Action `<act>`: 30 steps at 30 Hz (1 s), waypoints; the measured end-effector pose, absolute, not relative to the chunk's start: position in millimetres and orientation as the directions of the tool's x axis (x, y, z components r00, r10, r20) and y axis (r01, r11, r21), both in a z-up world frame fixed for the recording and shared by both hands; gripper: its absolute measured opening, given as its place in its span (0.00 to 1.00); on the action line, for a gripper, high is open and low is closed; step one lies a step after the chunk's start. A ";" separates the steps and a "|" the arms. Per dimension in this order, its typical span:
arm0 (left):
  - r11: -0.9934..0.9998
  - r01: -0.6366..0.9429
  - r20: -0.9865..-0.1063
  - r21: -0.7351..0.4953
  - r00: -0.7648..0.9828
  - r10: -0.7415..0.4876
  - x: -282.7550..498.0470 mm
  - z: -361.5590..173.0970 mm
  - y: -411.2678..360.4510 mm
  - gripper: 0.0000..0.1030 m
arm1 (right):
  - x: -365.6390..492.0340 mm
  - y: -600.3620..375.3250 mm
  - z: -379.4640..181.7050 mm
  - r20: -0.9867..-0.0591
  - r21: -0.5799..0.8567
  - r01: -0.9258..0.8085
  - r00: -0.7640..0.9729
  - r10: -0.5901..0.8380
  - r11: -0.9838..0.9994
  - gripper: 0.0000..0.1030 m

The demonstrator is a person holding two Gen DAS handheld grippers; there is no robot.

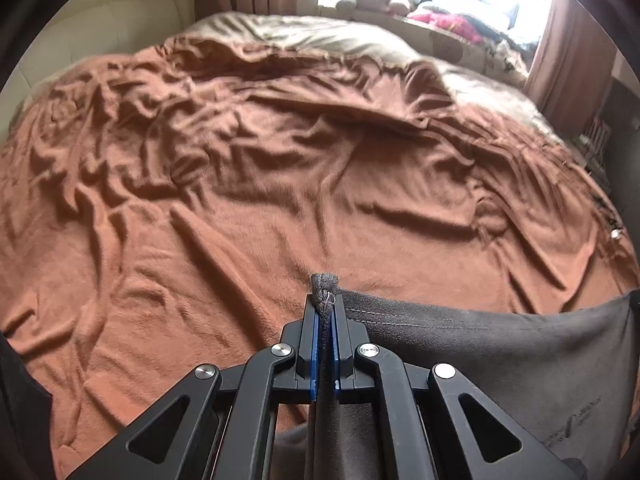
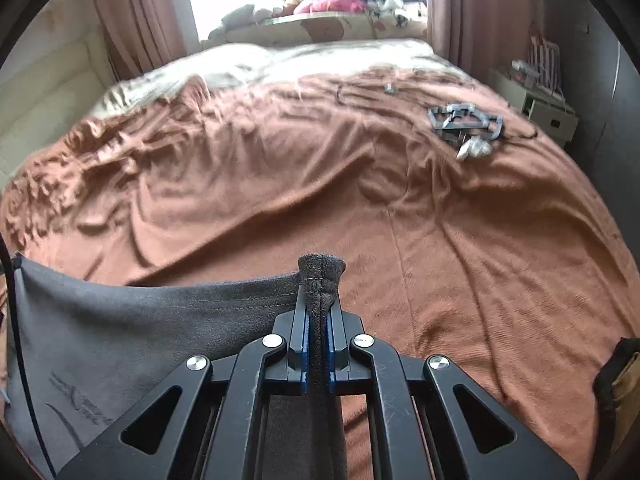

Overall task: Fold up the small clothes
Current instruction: 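Lift the pinched edge with both grippers and fold it over the shirt, then lower the folded edge onto the shirt and open both grippers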

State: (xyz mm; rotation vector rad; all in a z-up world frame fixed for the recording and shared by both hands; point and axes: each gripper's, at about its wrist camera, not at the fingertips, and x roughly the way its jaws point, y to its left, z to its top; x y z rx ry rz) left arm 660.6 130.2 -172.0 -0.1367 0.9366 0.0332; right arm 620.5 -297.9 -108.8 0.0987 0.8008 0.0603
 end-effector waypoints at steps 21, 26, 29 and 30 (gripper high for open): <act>0.988 -0.139 -0.872 -0.061 0.490 0.016 627.0 -174.5 142.1 0.40 | 583.0 -314.5 -98.8 -0.750 0.175 -0.034 0.643 0.156 0.984 0.64; 0.986 -0.141 -0.867 -0.088 0.498 -0.007 586.7 -164.1 142.6 0.48 | 543.4 -315.0 -78.5 -0.744 0.191 -0.058 0.642 0.183 0.980 0.64; 0.985 -0.140 -0.869 -0.100 0.495 -0.018 570.0 -160.7 140.5 0.48 | 522.3 -318.3 -70.5 -0.743 0.204 -0.060 0.640 0.195 0.977 0.64; 0.986 -0.136 -0.870 -0.100 0.493 -0.021 564.6 -159.5 139.4 0.48 | 515.2 -319.5 -68.1 -0.743 0.205 -0.061 0.641 0.196 0.977 0.64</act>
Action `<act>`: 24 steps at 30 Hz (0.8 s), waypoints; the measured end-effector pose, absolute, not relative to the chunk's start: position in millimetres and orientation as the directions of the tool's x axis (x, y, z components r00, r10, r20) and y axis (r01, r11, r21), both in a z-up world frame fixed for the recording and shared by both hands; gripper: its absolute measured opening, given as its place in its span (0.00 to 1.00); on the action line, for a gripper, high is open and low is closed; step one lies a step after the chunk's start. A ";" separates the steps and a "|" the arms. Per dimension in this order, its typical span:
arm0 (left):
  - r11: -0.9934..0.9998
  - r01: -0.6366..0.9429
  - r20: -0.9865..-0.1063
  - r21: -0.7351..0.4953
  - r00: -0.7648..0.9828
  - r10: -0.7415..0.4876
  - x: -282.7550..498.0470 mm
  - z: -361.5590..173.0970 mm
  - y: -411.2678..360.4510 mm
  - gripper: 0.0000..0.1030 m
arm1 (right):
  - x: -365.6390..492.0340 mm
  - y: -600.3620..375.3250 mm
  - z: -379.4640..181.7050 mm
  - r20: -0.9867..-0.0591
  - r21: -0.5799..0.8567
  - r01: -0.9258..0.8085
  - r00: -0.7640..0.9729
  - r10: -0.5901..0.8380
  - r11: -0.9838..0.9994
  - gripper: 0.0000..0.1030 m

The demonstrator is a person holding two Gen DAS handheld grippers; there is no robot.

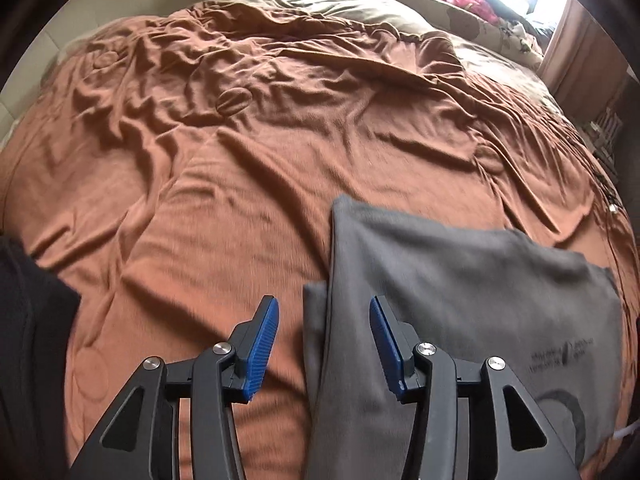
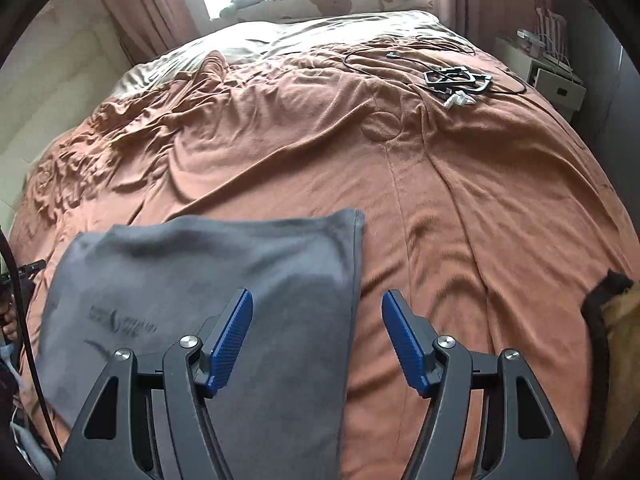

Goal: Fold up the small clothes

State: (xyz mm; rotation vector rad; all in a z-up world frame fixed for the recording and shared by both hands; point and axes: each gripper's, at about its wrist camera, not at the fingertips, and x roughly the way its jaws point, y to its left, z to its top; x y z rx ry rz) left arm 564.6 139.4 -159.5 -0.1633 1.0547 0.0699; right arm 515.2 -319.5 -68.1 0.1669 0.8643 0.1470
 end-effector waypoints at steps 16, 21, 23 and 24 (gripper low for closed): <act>0.991 -0.090 -0.860 -0.097 0.509 -0.038 458.5 -157.8 116.2 0.48 | 410.1 -310.2 -75.7 -0.747 0.188 -0.088 0.634 0.201 0.978 0.62; 0.989 -0.081 -0.862 -0.125 0.502 -0.068 427.2 -174.2 102.8 0.42 | 382.0 -294.2 -84.9 -0.745 0.158 -0.144 0.632 0.214 0.977 0.59; 0.987 -0.083 -0.863 -0.134 0.500 -0.076 415.5 -180.9 99.2 0.41 | 373.5 -285.6 -89.9 -0.754 0.136 -0.169 0.621 0.213 0.976 0.54; 0.987 -0.085 -0.862 -0.133 0.502 -0.072 411.2 -183.3 98.1 0.40 | 371.7 -283.5 -90.7 -0.756 0.129 -0.178 0.619 0.213 0.976 0.53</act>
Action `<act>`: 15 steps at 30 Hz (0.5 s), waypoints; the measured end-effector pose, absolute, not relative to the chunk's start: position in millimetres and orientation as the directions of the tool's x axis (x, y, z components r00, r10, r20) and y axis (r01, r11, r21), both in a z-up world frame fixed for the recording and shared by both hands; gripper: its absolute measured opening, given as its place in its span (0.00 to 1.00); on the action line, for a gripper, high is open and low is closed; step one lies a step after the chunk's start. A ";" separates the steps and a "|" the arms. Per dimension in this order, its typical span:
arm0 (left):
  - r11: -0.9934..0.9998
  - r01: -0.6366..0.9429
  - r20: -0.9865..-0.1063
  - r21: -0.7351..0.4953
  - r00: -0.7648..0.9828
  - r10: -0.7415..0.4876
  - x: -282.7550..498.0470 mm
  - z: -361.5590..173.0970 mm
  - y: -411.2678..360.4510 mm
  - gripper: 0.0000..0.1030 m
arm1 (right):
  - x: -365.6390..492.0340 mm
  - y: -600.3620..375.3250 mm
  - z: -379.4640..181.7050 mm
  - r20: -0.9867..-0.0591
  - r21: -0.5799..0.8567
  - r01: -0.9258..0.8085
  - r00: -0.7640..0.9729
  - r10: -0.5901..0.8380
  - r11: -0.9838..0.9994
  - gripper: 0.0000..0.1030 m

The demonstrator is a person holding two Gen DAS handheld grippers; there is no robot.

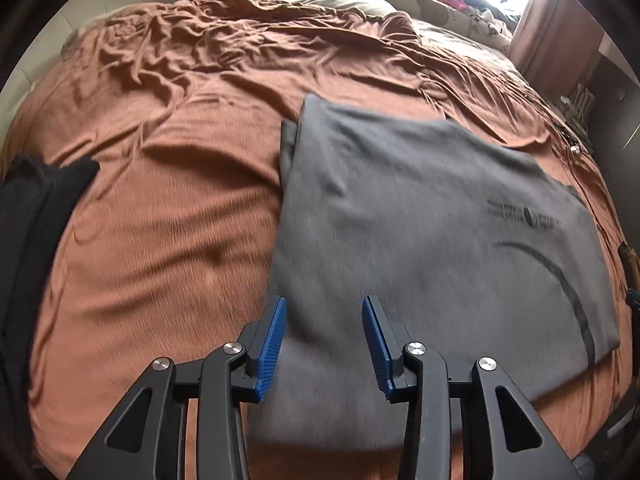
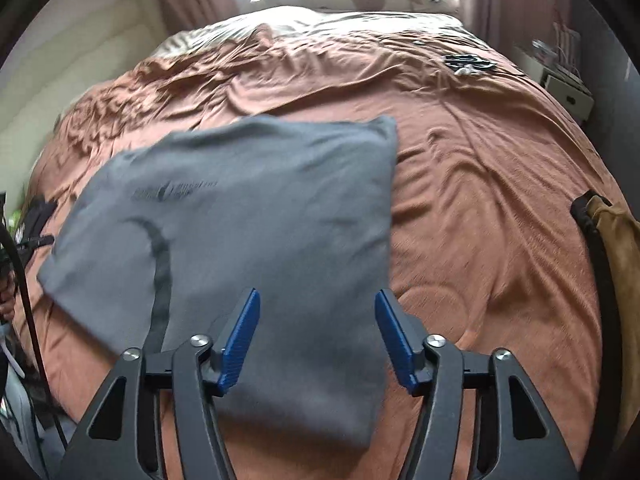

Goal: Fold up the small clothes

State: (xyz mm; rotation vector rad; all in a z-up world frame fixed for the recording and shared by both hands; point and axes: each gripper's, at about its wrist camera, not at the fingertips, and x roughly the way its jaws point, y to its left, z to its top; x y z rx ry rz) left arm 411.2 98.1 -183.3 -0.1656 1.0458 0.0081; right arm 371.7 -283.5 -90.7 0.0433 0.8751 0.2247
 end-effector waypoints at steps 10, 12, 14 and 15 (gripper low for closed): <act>0.993 -0.099 -0.876 -0.070 0.482 -0.013 376.5 -209.0 103.3 0.25 | 352.3 -268.9 -121.4 -0.794 0.110 -0.228 0.566 0.224 0.967 0.49; 0.993 -0.098 -0.878 -0.059 0.479 -0.005 371.1 -213.4 105.2 0.23 | 353.4 -271.0 -130.2 -0.813 0.107 -0.197 0.547 0.200 0.975 0.48; 0.994 -0.092 -0.872 -0.055 0.490 -0.003 364.0 -215.3 104.8 0.23 | 351.4 -274.0 -135.9 -0.816 0.126 -0.172 0.542 0.200 0.977 0.46; 0.995 -0.091 -0.869 -0.048 0.494 0.003 361.1 -216.0 104.9 0.23 | 349.7 -273.6 -136.9 -0.813 0.128 -0.170 0.546 0.202 0.977 0.46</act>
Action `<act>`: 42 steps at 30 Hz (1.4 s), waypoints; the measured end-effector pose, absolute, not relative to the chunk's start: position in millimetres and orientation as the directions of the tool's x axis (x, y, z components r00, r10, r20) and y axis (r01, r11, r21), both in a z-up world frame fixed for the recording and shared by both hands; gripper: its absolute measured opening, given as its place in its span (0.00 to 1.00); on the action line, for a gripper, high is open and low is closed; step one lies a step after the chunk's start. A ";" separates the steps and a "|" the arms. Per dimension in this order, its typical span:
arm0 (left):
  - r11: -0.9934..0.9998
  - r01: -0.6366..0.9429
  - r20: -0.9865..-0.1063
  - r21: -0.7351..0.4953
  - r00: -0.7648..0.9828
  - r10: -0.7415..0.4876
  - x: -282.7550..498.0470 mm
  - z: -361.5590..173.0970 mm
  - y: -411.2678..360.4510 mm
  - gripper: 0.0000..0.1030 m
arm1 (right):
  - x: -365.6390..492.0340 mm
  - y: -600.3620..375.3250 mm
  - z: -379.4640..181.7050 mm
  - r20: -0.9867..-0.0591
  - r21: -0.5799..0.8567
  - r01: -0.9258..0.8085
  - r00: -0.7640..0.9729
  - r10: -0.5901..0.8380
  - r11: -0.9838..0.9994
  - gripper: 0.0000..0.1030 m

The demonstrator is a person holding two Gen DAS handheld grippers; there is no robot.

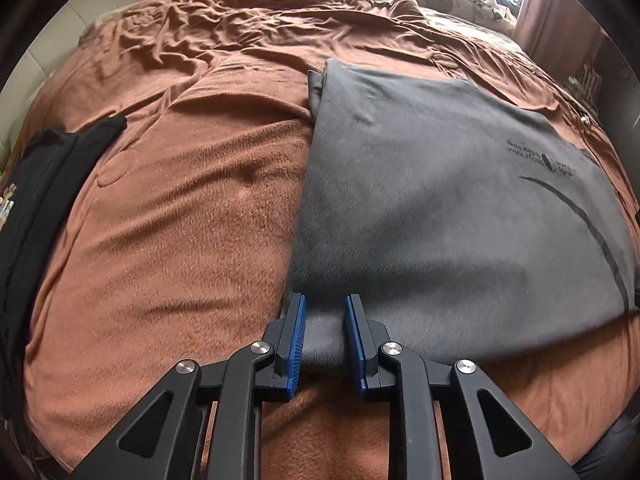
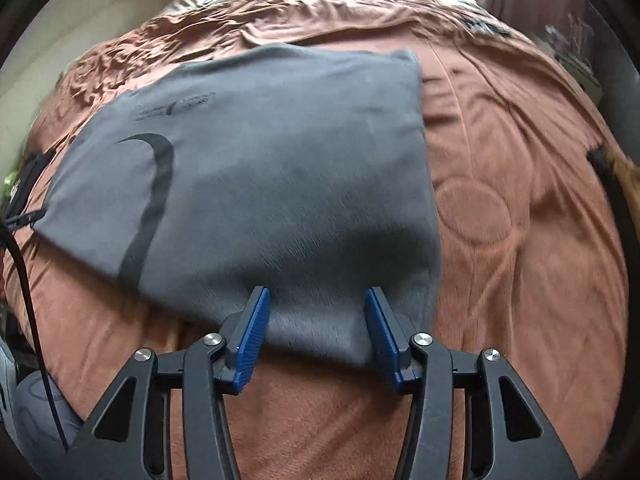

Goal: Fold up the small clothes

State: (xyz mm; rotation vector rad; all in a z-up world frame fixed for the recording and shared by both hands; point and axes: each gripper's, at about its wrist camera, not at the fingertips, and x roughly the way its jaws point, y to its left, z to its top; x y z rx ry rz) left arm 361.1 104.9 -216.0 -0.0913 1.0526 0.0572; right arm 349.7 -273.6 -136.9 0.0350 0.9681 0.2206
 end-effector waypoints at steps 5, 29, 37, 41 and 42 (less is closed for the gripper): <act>0.988 -0.145 -0.874 -0.053 0.485 0.024 350.7 -221.0 118.2 0.23 | 344.4 -265.6 -137.8 -0.825 0.085 -0.180 0.539 0.170 0.980 0.46; 0.988 -0.061 -0.809 -0.143 0.582 -0.081 361.1 -170.8 54.6 0.22 | 376.1 -205.0 -116.0 -0.806 0.164 -0.273 0.517 0.289 0.948 0.38; 0.988 -0.030 -0.846 -0.149 0.522 -0.112 372.1 -201.7 34.3 0.22 | 380.4 -216.8 -131.9 -0.837 0.221 -0.235 0.451 0.308 0.946 0.36; 0.972 -0.070 -0.853 -0.225 0.497 -0.162 367.1 -221.8 54.7 0.21 | 370.2 -227.7 -130.4 -0.837 0.244 -0.214 0.446 0.317 0.946 0.36; 0.963 -0.076 -0.849 -0.257 0.495 -0.187 365.0 -221.0 60.0 0.21 | 367.1 -230.1 -127.5 -0.832 0.246 -0.208 0.456 0.316 0.947 0.35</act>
